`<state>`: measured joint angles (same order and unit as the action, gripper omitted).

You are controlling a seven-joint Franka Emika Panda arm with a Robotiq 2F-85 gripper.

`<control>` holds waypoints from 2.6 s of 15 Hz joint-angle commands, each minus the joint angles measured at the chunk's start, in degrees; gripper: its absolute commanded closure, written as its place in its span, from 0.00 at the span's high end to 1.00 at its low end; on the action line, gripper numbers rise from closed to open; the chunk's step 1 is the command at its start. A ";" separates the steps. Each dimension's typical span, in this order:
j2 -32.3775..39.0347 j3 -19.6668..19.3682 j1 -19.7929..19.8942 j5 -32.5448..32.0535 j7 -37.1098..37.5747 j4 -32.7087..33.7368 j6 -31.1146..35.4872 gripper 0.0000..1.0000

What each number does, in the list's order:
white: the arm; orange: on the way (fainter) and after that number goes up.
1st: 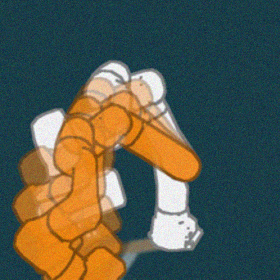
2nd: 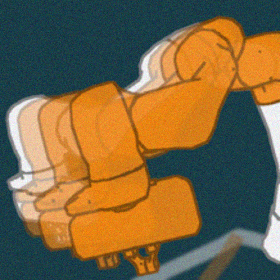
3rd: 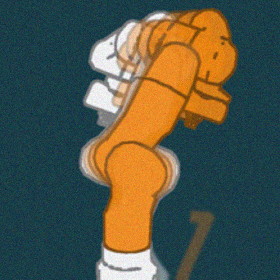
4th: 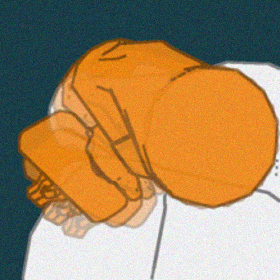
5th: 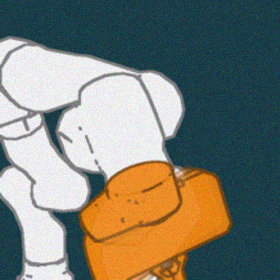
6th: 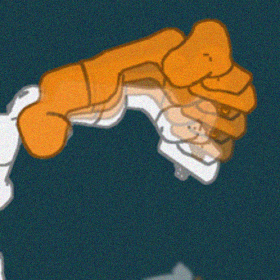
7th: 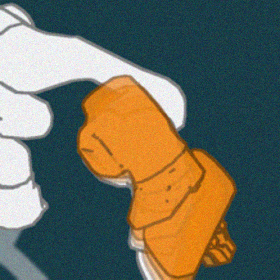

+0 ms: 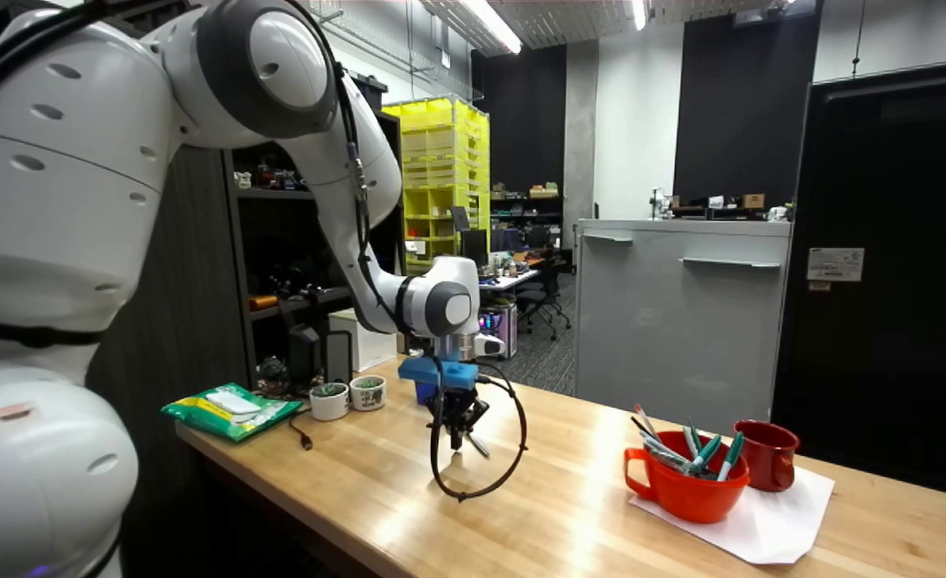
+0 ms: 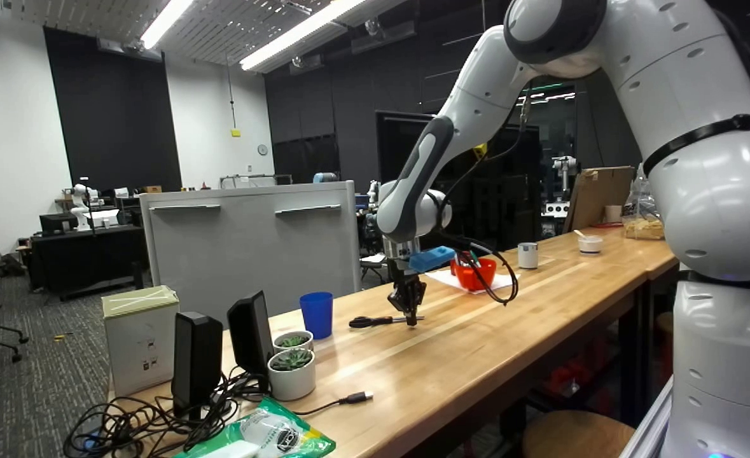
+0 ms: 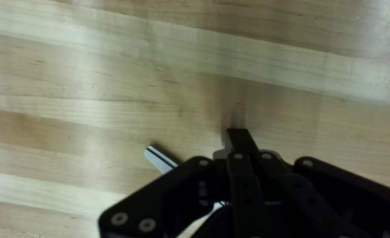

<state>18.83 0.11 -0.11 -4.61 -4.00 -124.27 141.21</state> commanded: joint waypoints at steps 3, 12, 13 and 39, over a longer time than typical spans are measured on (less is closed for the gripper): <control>2.03 -0.14 0.38 0.25 -0.01 2.84 -1.86 0.00; 4.18 -0.68 0.80 -0.13 0.40 6.20 -3.36 0.00; 4.32 -0.75 0.85 -0.13 0.37 6.39 -3.50 0.00; 6.37 -3.54 0.75 -2.10 1.07 9.96 -3.94 0.00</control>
<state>24.62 -3.15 0.91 -5.14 -3.97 -115.71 138.63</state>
